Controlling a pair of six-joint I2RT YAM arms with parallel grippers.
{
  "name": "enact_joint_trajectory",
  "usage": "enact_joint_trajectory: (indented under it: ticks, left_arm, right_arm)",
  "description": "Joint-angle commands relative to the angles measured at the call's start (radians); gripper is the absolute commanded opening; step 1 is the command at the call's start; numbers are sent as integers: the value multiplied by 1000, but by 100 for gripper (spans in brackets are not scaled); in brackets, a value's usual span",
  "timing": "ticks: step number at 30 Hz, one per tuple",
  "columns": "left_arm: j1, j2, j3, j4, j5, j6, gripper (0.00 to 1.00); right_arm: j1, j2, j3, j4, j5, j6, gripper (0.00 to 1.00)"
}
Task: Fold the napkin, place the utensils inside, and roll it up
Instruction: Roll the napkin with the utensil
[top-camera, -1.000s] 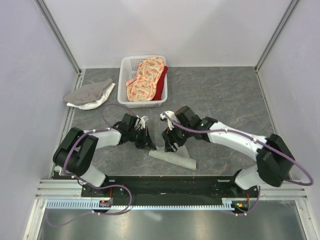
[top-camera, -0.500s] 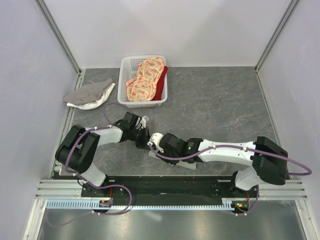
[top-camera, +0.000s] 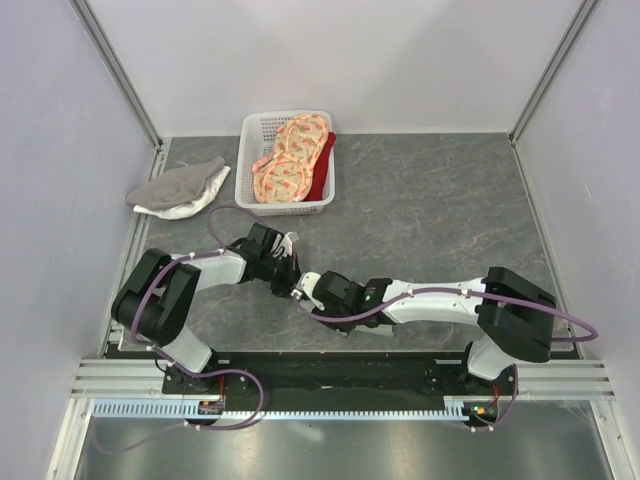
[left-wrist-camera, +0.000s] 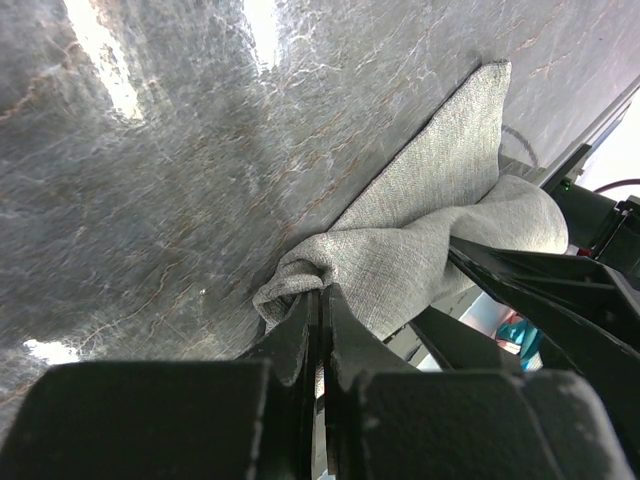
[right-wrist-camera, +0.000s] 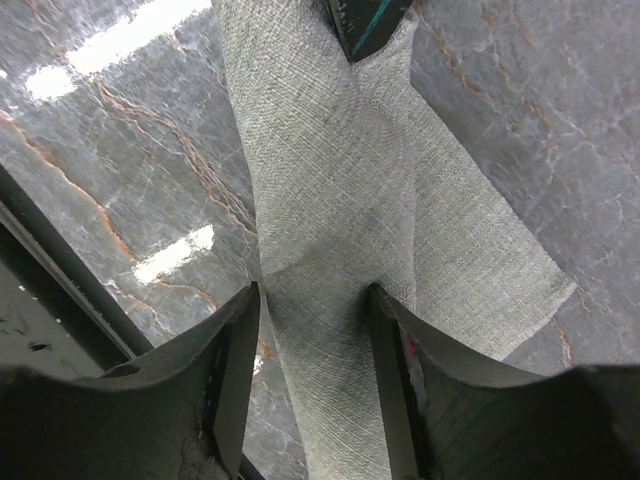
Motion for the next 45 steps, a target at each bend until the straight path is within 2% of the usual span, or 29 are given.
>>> enact_joint_trajectory:
  ticks: [1, 9, 10, 12, 13, 15, 16, 19, 24, 31, 37, 45]
  left_arm:
    - [-1, 14, 22, -38, -13, 47, 2]
    - [-1, -3, 41, -40, -5, 60, 3]
    - [-1, -6, 44, -38, -6, 61, 8]
    - [0, -28, 50, -40, -14, 63, 17]
    - [2, -40, 53, -47, -37, 63, 31]
    - [25, -83, 56, -72, -66, 61, 44]
    - [36, -101, 55, -78, -98, 58, 54]
    - [86, -172, 32, -104, -155, 58, 61]
    - [108, -278, -19, -118, -224, 44, 63]
    - [105, -419, -122, 18, -85, 26, 61]
    - [91, -382, -175, 91, -13, -2, 58]
    - [54, -313, -186, 169, -5, -19, 56]
  right_arm:
    - [-22, 42, -2, -17, -22, 2, 57]
    - [-85, 101, 11, -38, -52, -12, 55]
    - [-93, 107, 14, -44, -80, -13, 54]
    - [-117, 124, 25, -52, -122, -17, 44]
    - [-127, 127, 27, -58, -181, -17, 42]
    - [-151, 129, 31, -64, -249, -18, 36]
    - [-162, 128, 33, -69, -284, -41, 36]
    - [-200, 114, 31, -70, -416, -44, 33]
    - [-263, 126, 44, -73, -639, -44, 32]
    - [-349, 187, 71, -70, -843, -59, 32]
    - [-438, 288, 96, -72, -1001, -96, 32]
    - [-479, 373, 140, -69, -1056, -106, 32]
